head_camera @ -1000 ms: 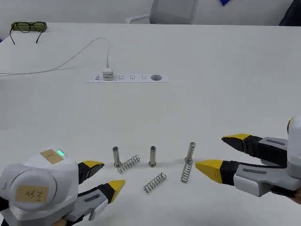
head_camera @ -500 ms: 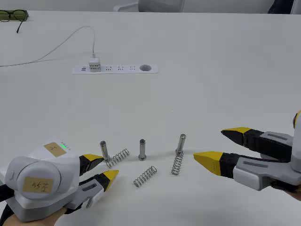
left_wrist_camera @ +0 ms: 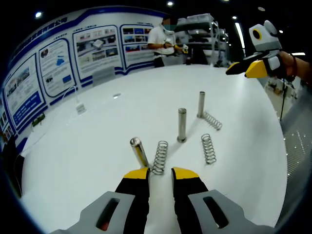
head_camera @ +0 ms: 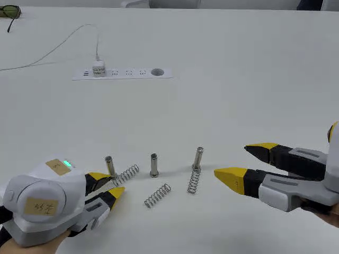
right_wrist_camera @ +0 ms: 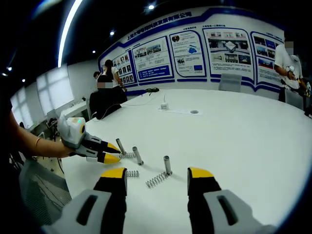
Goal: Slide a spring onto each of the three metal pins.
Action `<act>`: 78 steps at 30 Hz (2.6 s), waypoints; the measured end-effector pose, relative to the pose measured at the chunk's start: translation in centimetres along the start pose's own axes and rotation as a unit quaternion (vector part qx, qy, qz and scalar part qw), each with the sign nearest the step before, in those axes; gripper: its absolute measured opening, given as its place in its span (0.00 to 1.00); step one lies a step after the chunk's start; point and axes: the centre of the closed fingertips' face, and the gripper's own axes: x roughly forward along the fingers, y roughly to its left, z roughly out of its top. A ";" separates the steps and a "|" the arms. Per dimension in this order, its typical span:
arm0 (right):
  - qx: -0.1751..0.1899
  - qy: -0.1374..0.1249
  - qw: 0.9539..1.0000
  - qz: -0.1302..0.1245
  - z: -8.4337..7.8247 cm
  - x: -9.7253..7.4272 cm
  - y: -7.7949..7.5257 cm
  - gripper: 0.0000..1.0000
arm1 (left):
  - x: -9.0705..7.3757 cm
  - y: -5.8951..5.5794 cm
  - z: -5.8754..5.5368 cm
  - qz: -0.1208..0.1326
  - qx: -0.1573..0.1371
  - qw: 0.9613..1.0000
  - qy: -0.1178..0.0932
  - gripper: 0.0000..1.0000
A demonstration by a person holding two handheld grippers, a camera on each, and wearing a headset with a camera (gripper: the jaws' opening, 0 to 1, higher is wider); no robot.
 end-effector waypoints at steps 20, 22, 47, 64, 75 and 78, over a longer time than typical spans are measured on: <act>0.013 -0.005 1.000 -0.006 -0.1 -0.2 -0.4 0.49 | 0.3 0.1 -0.4 0.000 -0.003 1.000 0.011 0.12; 0.013 -0.004 1.000 -0.008 -0.2 -0.3 -0.4 0.49 | 0.2 0.0 -0.4 0.000 -0.001 1.000 0.012 0.12; 0.005 -0.007 1.000 0.004 0.2 -0.5 0.6 0.49 | -1.8 -0.8 -1.1 -0.015 0.003 1.000 0.018 0.11; -0.007 -0.001 1.000 0.009 0.1 -0.4 1.2 0.49 | -2.3 -1.2 -1.6 -0.031 0.016 0.999 0.038 0.15; -0.003 -0.002 1.000 0.007 0.3 -0.6 1.3 0.50 | -1.2 -1.9 -1.1 -0.059 0.031 0.996 0.057 0.19; -0.001 -0.002 1.000 0.005 0.2 -0.6 1.1 0.50 | -1.1 -2.2 -1.3 -0.067 0.034 0.995 0.062 0.19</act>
